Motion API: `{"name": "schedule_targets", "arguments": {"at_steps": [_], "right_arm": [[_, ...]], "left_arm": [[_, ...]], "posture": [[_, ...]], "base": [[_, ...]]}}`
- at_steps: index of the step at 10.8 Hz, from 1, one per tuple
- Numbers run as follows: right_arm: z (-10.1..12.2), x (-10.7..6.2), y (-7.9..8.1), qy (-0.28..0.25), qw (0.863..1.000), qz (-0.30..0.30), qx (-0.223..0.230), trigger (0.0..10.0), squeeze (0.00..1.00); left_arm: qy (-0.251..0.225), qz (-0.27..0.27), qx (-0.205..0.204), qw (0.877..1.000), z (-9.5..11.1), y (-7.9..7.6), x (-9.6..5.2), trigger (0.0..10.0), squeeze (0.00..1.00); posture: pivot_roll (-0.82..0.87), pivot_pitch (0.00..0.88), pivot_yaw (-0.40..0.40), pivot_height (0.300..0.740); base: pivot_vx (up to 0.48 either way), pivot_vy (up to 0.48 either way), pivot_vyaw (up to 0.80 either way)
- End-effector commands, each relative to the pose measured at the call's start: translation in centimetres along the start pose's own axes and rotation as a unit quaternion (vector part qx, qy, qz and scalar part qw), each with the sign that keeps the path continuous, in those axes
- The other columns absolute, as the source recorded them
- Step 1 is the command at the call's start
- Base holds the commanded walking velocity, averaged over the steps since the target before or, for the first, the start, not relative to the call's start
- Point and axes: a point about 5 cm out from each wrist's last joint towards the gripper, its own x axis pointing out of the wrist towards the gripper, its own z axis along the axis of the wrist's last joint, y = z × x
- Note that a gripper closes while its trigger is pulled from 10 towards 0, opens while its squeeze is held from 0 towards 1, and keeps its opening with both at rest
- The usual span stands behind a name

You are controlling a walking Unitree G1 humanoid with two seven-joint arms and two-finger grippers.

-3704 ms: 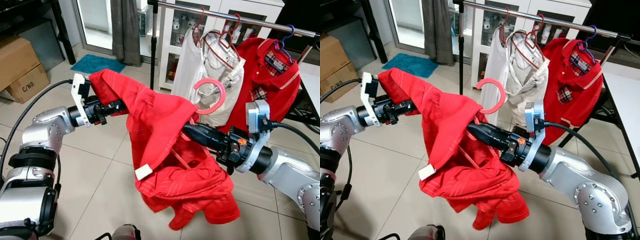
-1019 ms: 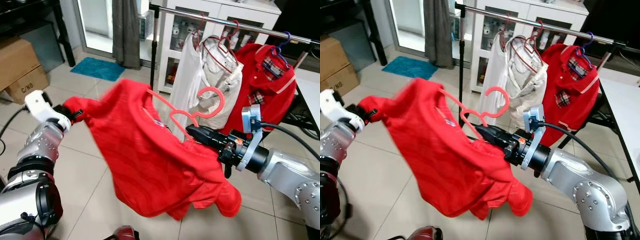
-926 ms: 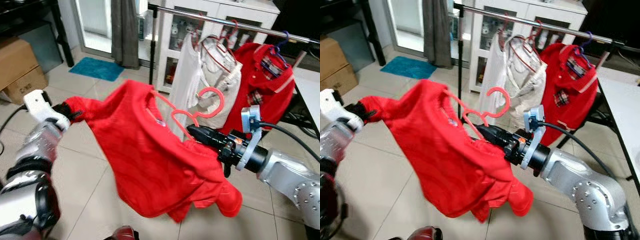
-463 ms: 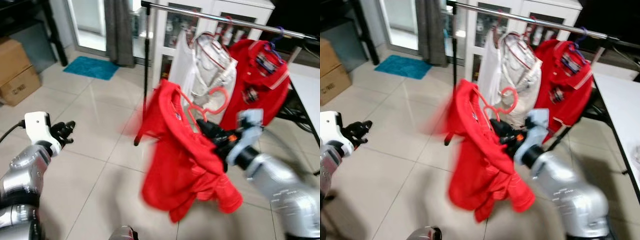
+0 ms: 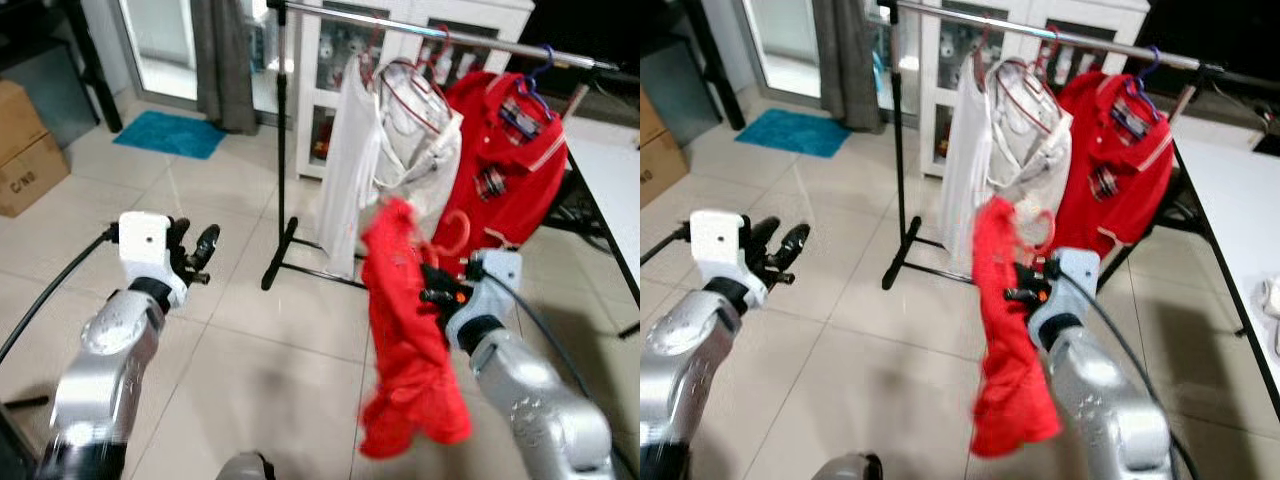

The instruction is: Hang hanger

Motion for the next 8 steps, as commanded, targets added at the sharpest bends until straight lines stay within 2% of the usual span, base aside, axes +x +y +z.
{"name": "schedule_targets", "arguments": {"at_steps": [1, 3, 4, 5, 8], "right_arm": [[0.4, 0.0, 0.1, -0.022, 0.999, -0.012, -0.022, 10.0, 0.0], [0.8, 0.2, 1.2, -0.038, 0.999, 0.002, -0.036, 10.0, 0.0], [1.1, 0.2, 1.6, -0.049, 0.998, 0.013, -0.028, 10.0, 0.0], [0.8, 0.3, 1.7, -0.046, 0.998, 0.009, -0.029, 10.0, 0.0], [0.9, 0.7, 1.8, -0.037, 0.999, 0.016, -0.011, 10.0, 0.0]], "left_arm": [[-0.003, -0.011, 0.014, 1.0, 0.4, -1.1, -0.2, 10.0, 0.0], [-0.004, -0.034, 0.038, 0.999, 0.9, -2.8, 0.1, 10.0, 0.0], [-0.004, -0.033, 0.023, 0.999, 1.2, -3.4, 0.3, 10.0, 0.0], [0.005, -0.024, 0.028, 0.999, 1.0, -3.5, 0.1, 10.0, 0.0], [0.017, -0.024, 0.015, 0.999, 1.0, -3.7, 0.0, 10.0, 0.0]], "posture": [[0.07, 0.044, -0.025, 0.74], [0.08, 0.06, -0.02, 0.74], [0.08, 0.06, -0.028, 0.74], [0.08, 0.056, -0.031, 0.74], [0.08, 0.068, -0.026, 0.74]], "base": [[0.0, 0.0, 0.0], [0.126, 0.0, 0.0], [0.27, 0.0, 0.8], [0.281, 0.0, 0.8], [0.298, 0.0, 0.0]]}}
